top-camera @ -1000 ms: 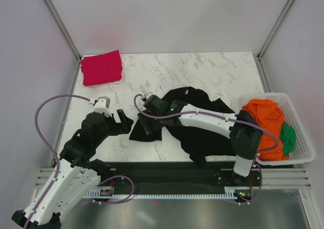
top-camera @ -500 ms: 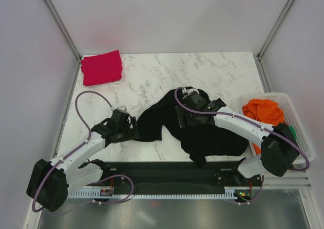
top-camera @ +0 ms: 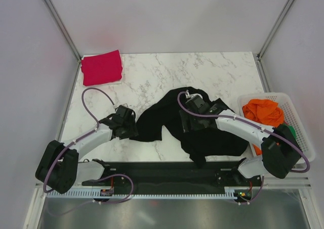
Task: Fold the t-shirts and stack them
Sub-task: Move the tshirt to the center of the board
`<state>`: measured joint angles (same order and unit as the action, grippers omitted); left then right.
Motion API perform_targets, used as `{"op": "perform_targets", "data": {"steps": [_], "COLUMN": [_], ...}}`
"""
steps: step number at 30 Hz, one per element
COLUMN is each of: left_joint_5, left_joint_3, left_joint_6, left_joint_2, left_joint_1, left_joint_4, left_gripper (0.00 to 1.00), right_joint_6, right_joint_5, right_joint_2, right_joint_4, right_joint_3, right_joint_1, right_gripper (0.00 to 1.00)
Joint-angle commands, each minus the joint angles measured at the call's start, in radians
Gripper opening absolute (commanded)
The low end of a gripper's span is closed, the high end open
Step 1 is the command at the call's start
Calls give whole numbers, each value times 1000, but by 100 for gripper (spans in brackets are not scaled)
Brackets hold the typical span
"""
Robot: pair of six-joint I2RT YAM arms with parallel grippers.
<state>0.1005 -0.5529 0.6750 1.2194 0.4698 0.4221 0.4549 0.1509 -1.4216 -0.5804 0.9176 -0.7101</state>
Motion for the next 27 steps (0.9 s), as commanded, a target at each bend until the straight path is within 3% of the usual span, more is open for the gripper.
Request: {"op": "perform_targets", "data": {"steps": [1, 2, 5, 6, 9, 12, 14, 18, 19, 24, 27], "left_joint_5": [-15, -18, -38, -44, -38, 16, 33, -30, -42, -62, -33], "left_joint_3": [1, -1, -7, -15, -63, -145, -189, -297, -304, -383, -444], "left_joint_6": [12, 8, -3, -11, -22, -48, -96, -201, -216, -218, -239], "left_joint_2": [58, 63, 78, 78, 14, -162, -277, -348, -359, -415, -435], "left_joint_1": [-11, -13, -16, -16, -19, -51, -121, -293, -343, -370, -385], "left_joint_4": [-51, -54, -63, -59, 21, 119, 204, 325, 340, 408, 447], "left_gripper": [54, 49, 23, 2, 2, 2, 2, 2, 2, 2, 2], "right_joint_6": [-2, 7, 37, 59, 80, 80, 76, 50, 35, -38, -120], "right_joint_5": [-4, 2, 44, 53, 68, 81, 94, 87, 85, 153, 191], "right_joint_2": [38, 41, 44, 41, 30, 24, 10, -123, -155, -461, -641], "right_joint_4": [27, 27, 24, 22, 11, 10, 14, 30, 36, 36, -27], "right_joint_3": [-23, -29, -59, -68, -92, -102, -92, -28, 12, 220, 453], "right_joint_1": [6, 8, 29, 41, 112, 184, 224, 239, 241, 248, 258], "right_gripper": [98, 98, 98, 98, 98, 98, 98, 98, 98, 98, 98]}}
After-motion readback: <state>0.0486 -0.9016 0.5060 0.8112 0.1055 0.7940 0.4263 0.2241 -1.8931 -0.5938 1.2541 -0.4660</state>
